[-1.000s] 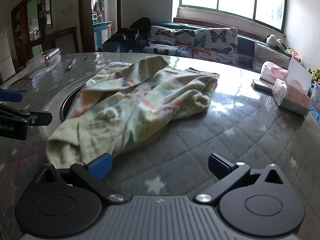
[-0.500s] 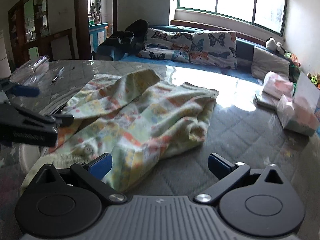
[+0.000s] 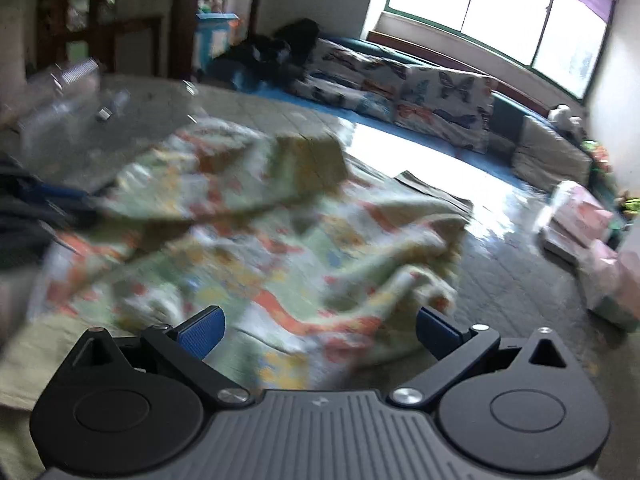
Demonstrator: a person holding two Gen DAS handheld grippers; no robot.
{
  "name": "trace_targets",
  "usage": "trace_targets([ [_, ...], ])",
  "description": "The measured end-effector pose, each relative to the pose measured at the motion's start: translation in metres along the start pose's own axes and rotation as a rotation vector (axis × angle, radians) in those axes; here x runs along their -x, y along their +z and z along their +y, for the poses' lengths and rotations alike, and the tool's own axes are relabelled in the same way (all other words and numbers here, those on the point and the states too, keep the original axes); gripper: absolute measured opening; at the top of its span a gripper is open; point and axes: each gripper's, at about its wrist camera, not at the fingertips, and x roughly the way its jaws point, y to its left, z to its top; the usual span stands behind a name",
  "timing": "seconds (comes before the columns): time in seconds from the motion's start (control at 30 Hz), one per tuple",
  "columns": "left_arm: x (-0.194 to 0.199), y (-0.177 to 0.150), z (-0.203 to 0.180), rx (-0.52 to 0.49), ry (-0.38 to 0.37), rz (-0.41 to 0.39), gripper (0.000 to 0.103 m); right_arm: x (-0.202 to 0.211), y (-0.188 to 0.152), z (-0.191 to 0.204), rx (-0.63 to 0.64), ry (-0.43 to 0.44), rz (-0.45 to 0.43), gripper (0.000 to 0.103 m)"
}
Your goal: Fold clothes
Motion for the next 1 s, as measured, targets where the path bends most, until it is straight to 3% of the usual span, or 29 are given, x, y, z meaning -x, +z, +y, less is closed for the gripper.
trace_targets([
  [0.37, 0.031, -0.030, 0.027, 0.113, 0.022, 0.003, 0.002, 0.016, -0.029, -0.034, -0.081, -0.198, 0.018, 0.103],
  [0.6, 0.045, -0.039, 0.037, 0.157, -0.005, 0.011, 0.005, 0.036, -0.036, -0.038, -0.122, -0.216, -0.006, 0.103],
  [0.63, 0.042, -0.035, 0.034, 0.151, -0.009, 0.008, 0.007, 0.039, -0.037, -0.039, -0.128, -0.218, -0.010, 0.103],
  [0.7, 0.037, -0.027, 0.028, 0.140, -0.019, 0.003, 0.021, 0.045, -0.039, -0.039, -0.140, -0.222, -0.017, 0.103],
  [0.73, 0.035, -0.023, 0.025, 0.135, -0.023, 0.000, 0.042, 0.046, -0.037, -0.037, -0.134, -0.210, -0.026, 0.103],
  [0.77, 0.032, -0.019, 0.022, 0.129, -0.028, -0.003, 0.052, 0.046, -0.034, -0.034, -0.122, -0.201, -0.032, 0.103],
  [1.0, 0.011, 0.008, 0.001, 0.084, -0.051, -0.014, 0.058, 0.015, -0.014, -0.017, -0.060, -0.178, -0.024, 0.103],
])
